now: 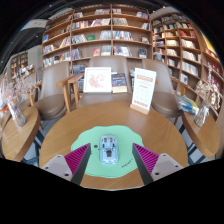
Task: Arrange mouse
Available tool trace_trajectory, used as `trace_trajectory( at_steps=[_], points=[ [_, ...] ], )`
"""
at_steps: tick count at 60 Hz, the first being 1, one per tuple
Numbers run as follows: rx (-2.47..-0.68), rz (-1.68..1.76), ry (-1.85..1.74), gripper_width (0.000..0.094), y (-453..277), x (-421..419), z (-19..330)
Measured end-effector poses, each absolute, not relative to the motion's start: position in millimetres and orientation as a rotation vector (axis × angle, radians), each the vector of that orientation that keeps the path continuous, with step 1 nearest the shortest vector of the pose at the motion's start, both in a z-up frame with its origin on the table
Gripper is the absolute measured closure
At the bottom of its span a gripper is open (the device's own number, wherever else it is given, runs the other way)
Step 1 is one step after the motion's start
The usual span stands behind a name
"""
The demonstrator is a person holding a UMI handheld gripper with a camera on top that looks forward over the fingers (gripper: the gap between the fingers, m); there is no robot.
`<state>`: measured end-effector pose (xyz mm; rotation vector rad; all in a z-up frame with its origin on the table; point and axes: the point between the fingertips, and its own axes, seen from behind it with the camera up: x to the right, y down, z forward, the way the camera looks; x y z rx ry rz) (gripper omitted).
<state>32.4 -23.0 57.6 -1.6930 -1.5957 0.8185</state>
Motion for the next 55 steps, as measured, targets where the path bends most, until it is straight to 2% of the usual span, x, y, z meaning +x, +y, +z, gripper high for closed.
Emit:
trace_trajectory(
  at_steps=[10, 20, 33, 55],
  points=[
    [-1.641, 0.894, -1.533, 0.0086, -24.3, 114.6, 129.2],
    [-1.606, 0.914, -1.501, 0.0080, -7.2, 189.1, 170.7],
    [-1.553, 0.897, -1.472, 0.0078, 7.4, 255.9, 192.5],
    [-1.510, 0.920, -1.484, 0.0083, 10.3, 293.0, 196.1]
  ],
)
